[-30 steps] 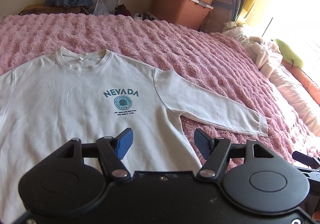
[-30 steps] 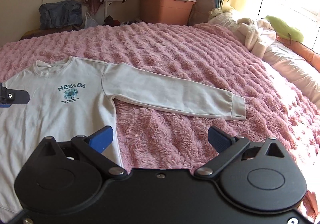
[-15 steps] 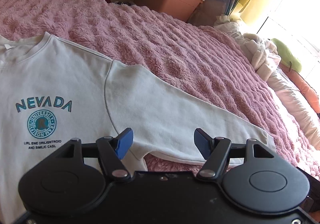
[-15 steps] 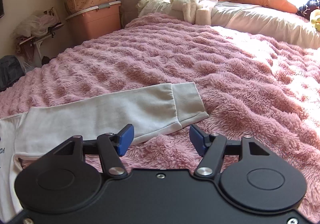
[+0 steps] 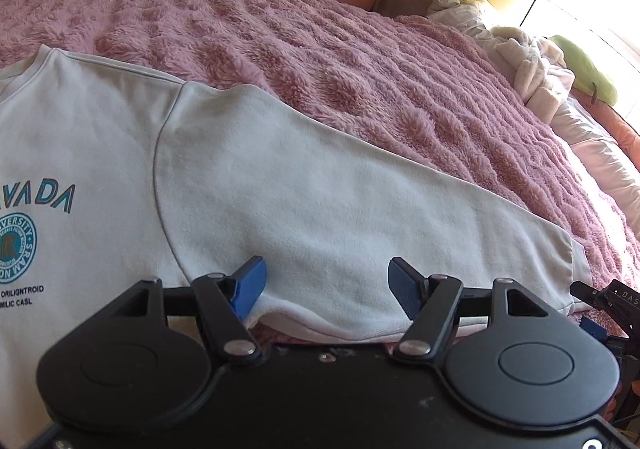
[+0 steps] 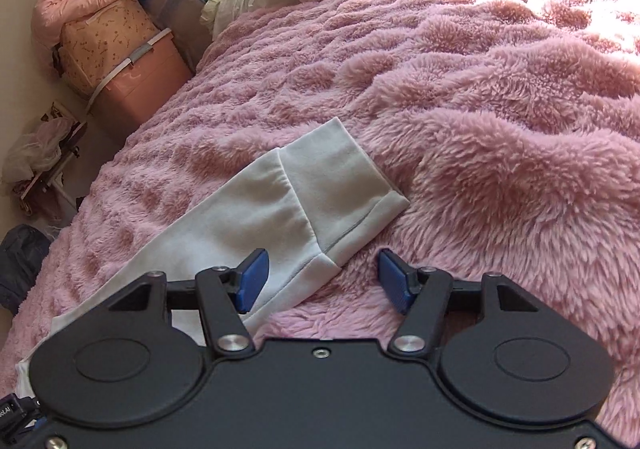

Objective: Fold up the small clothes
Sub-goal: 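Move the right tool to the sweatshirt sleeve cuff and close on it, then lift the cuff with the right tool and fold the sleeve across the body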

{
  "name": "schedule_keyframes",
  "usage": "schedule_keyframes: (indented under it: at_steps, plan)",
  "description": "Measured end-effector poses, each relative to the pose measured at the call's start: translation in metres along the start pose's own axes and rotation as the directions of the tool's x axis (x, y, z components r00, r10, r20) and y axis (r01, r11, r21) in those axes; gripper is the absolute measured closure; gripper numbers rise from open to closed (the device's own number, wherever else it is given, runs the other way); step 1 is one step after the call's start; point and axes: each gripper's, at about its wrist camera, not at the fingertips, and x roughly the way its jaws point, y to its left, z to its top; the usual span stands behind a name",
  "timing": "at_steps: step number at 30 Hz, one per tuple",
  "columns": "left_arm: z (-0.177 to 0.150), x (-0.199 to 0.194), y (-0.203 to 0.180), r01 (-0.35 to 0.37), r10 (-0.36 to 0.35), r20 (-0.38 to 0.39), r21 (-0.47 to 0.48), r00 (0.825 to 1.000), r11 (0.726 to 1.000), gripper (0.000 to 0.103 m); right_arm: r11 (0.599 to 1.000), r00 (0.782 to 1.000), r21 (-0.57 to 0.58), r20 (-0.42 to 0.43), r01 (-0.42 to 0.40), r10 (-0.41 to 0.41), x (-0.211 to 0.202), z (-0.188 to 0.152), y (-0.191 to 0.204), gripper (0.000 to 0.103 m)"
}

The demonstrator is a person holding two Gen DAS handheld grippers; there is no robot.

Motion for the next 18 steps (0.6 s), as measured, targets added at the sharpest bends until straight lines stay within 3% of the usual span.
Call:
schedule_keyframes:
  at_steps: [3,5,9,10,18]
  plan:
    - [-0.002,-0.003,-0.003,-0.009,0.009,-0.001,0.021,1.0,1.0,0.032,0.999,1.0,0.043,0.015,-0.003,0.002,0.008,0.003,-0.001,0.04]
    - [-0.002,-0.002,-0.004,-0.013,0.013,-0.001,0.03,1.0,0.999,0.032,0.997,1.0,0.082,0.023,-0.011,0.009,0.012,0.008,-0.004,0.047]
    - [-0.004,0.0,-0.005,-0.019,0.019,-0.006,0.037,1.0,0.999,0.032,0.993,1.0,0.115,0.023,-0.019,0.016,0.017,0.012,-0.007,0.086]
    - [-0.004,0.001,-0.006,-0.021,0.022,-0.009,0.042,1.0,0.999,0.032,0.991,1.0,0.131,0.018,-0.02,0.018,0.018,0.013,-0.011,0.09]
    - [-0.004,0.004,-0.01,-0.03,0.031,-0.019,0.071,0.999,0.997,0.031,0.978,0.994,0.183,0.062,-0.095,0.085,0.0,0.02,-0.016,0.094]
